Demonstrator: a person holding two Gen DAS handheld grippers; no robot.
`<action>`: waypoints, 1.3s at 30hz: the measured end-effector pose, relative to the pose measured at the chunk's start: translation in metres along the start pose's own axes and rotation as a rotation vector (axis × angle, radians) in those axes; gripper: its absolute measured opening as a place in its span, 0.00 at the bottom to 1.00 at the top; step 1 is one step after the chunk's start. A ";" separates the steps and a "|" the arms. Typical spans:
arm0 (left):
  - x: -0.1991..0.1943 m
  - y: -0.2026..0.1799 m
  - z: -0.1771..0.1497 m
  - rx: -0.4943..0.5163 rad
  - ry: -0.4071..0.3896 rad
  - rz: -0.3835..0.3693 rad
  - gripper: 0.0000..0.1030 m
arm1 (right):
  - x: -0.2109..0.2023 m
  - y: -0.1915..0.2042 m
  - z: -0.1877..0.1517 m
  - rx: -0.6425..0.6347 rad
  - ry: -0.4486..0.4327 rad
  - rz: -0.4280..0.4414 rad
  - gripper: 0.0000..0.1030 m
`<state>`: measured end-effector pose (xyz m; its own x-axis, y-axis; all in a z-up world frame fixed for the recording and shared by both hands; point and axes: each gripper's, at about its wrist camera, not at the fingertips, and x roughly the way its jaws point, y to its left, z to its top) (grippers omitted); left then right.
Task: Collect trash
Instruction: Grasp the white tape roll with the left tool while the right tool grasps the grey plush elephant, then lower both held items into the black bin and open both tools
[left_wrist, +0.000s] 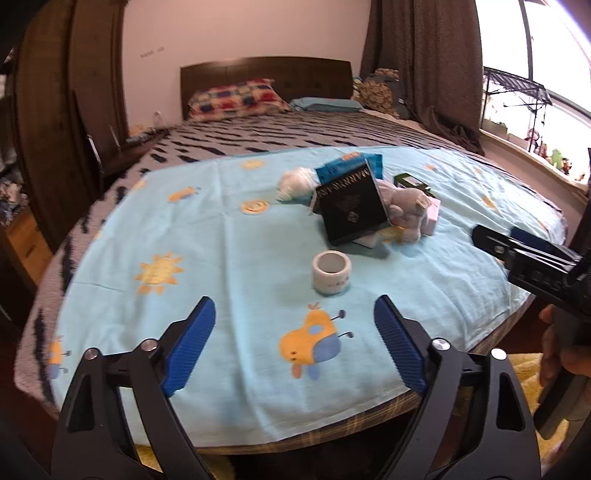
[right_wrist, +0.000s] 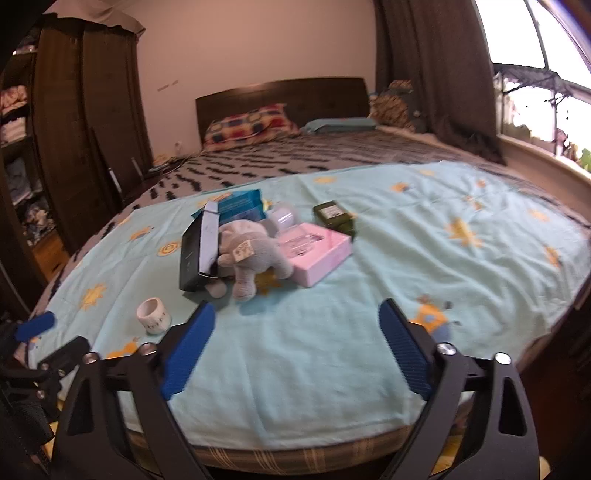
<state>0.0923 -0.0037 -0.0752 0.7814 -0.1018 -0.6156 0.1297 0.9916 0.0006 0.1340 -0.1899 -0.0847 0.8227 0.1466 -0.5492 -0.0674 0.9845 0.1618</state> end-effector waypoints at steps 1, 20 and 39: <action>0.004 -0.002 0.000 0.002 0.004 -0.007 0.77 | 0.006 0.003 0.002 -0.007 0.004 0.004 0.69; 0.092 -0.011 0.016 -0.009 0.118 -0.112 0.43 | 0.085 0.020 0.034 -0.087 0.081 0.146 0.51; 0.057 -0.009 0.040 -0.008 0.001 -0.097 0.30 | 0.036 0.023 0.057 -0.120 -0.100 0.116 0.34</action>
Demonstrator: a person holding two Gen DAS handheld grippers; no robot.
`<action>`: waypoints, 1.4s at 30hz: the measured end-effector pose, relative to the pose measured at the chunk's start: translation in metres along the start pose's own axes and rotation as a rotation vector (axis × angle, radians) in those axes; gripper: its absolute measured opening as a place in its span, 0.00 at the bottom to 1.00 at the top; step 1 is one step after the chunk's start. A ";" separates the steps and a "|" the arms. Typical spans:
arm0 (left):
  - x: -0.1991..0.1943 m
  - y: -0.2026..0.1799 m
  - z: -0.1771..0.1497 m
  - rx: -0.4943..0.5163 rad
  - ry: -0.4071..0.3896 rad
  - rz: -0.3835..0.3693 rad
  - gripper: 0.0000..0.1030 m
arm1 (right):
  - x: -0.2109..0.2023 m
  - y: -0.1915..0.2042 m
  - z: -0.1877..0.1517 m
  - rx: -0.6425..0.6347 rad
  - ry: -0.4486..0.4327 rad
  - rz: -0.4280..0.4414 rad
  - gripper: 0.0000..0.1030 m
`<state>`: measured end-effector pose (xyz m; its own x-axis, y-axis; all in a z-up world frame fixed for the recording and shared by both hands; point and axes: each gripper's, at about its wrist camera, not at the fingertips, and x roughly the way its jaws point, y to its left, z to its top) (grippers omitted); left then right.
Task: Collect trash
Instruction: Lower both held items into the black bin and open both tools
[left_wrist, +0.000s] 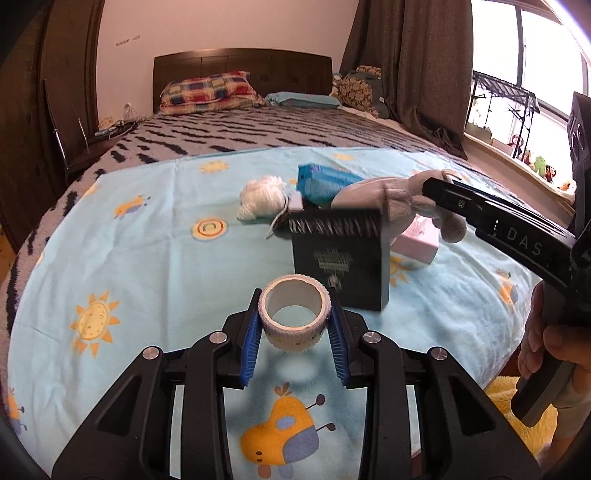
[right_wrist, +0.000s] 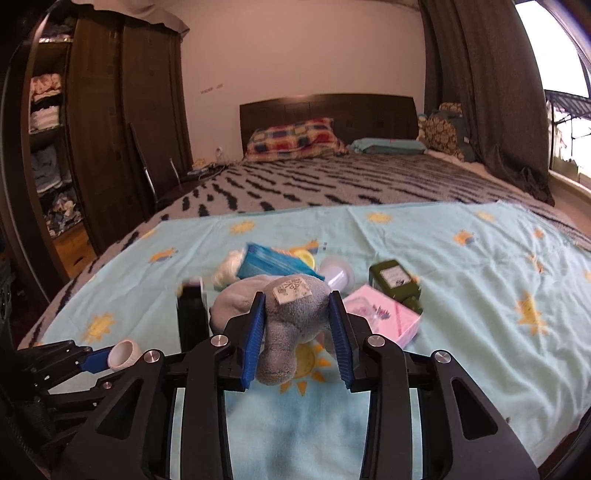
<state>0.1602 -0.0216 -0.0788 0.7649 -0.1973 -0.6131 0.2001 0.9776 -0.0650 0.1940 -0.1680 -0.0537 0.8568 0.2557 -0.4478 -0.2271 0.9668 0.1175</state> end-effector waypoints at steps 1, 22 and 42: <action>-0.004 0.000 0.001 0.001 -0.007 -0.001 0.30 | -0.005 0.000 0.004 0.001 -0.014 -0.002 0.34; -0.097 -0.016 -0.015 0.070 -0.111 -0.011 0.30 | -0.124 0.008 -0.003 -0.041 -0.137 0.003 0.34; -0.078 -0.022 -0.154 0.021 0.229 -0.122 0.31 | -0.146 -0.001 -0.169 0.034 0.273 0.003 0.34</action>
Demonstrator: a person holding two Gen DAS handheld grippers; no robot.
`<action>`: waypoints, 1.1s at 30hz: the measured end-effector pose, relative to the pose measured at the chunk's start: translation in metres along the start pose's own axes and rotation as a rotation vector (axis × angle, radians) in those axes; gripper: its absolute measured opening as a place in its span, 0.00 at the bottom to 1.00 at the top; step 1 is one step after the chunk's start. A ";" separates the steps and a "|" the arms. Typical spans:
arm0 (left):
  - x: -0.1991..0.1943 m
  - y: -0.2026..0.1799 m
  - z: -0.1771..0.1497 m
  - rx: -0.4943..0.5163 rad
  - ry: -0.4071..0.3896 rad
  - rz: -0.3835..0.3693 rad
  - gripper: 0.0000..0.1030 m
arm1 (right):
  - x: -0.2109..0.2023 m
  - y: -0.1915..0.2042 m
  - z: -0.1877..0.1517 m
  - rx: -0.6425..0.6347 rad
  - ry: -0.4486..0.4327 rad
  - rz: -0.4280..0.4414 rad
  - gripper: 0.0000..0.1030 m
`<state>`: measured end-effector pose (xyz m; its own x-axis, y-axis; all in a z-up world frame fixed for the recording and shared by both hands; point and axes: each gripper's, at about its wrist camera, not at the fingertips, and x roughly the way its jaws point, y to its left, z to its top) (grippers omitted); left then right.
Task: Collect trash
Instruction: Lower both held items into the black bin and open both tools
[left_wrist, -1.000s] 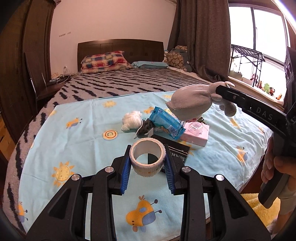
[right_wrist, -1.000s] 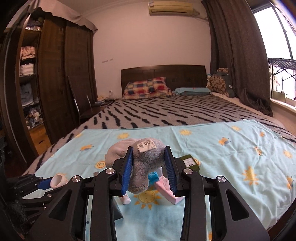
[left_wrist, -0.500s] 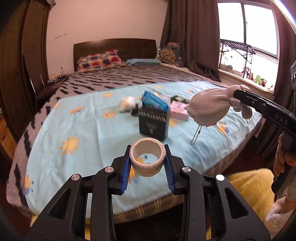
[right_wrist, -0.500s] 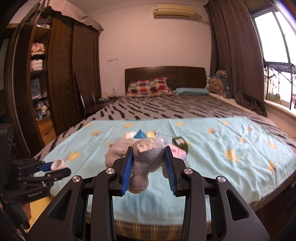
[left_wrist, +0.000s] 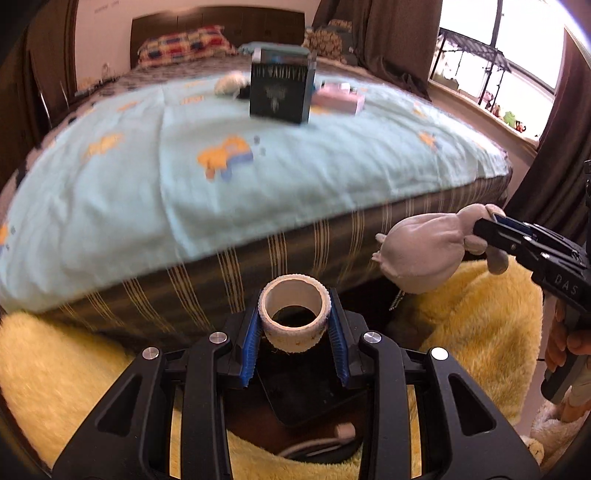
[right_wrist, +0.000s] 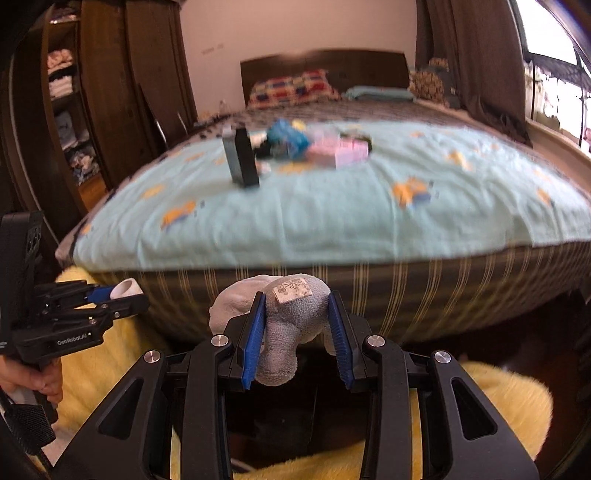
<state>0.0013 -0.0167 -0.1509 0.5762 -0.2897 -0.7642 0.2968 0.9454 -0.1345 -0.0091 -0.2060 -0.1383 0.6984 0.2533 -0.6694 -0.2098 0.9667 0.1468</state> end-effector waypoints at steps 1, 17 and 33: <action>0.006 0.000 -0.004 -0.005 0.020 -0.007 0.31 | 0.007 0.002 -0.006 -0.001 0.021 -0.007 0.34; 0.110 0.003 -0.049 -0.044 0.333 -0.096 0.31 | 0.099 0.003 -0.063 0.063 0.282 -0.007 0.34; 0.125 0.012 -0.052 -0.052 0.344 -0.062 0.49 | 0.116 0.003 -0.062 0.094 0.301 0.021 0.44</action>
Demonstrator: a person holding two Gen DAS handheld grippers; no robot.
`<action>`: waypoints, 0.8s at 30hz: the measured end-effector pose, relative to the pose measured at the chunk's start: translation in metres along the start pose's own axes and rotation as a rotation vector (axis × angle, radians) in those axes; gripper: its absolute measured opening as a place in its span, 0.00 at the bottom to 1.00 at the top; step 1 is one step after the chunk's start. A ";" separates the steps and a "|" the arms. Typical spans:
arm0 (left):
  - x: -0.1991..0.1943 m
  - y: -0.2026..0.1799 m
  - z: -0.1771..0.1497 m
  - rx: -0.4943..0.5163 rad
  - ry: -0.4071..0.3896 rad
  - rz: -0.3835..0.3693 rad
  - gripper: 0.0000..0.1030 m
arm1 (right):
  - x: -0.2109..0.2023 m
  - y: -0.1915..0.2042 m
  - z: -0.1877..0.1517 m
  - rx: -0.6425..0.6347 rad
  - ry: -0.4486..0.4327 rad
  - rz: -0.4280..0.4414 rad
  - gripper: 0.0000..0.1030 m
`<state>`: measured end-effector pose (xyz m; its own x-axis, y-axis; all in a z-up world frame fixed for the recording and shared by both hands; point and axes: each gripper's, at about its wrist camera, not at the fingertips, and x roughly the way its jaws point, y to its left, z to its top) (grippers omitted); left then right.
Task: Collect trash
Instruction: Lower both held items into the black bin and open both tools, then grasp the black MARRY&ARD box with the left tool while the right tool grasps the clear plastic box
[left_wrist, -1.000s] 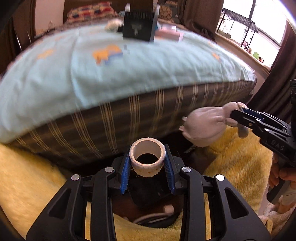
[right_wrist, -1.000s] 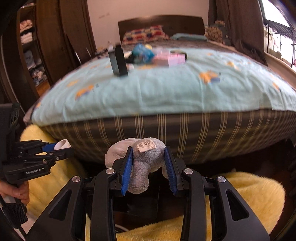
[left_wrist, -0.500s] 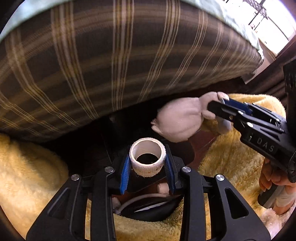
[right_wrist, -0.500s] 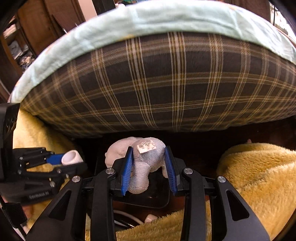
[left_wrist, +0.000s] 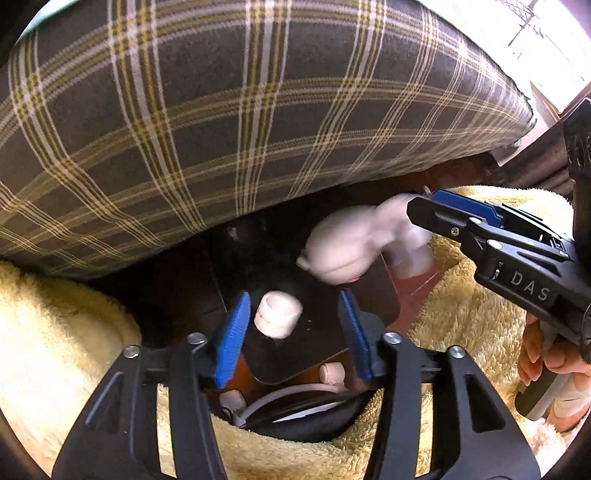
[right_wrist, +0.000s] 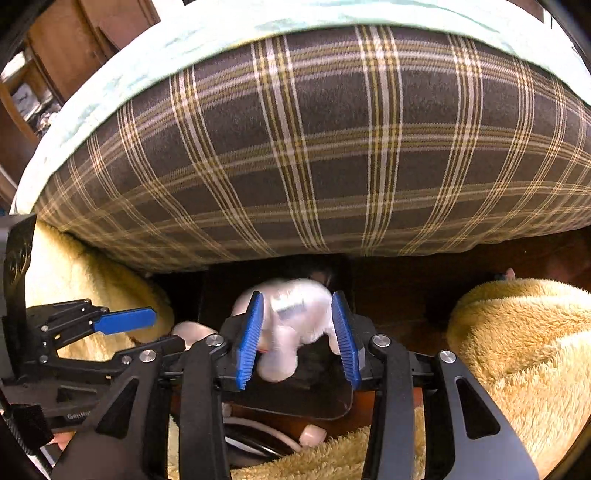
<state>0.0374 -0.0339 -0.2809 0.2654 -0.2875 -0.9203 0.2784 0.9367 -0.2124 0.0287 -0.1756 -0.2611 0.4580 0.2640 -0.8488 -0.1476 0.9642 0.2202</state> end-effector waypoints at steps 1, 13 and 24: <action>-0.002 0.000 0.000 0.003 -0.007 0.005 0.53 | -0.003 -0.001 0.004 0.002 -0.009 0.000 0.49; -0.042 -0.008 0.004 0.040 -0.122 0.059 0.91 | -0.043 -0.011 0.033 0.009 -0.146 -0.030 0.85; -0.115 -0.008 0.026 0.084 -0.338 0.118 0.92 | -0.101 -0.021 0.094 -0.029 -0.314 -0.084 0.86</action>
<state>0.0286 -0.0132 -0.1645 0.5860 -0.2415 -0.7735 0.2992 0.9516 -0.0704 0.0677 -0.2199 -0.1349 0.7170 0.1829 -0.6726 -0.1212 0.9830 0.1381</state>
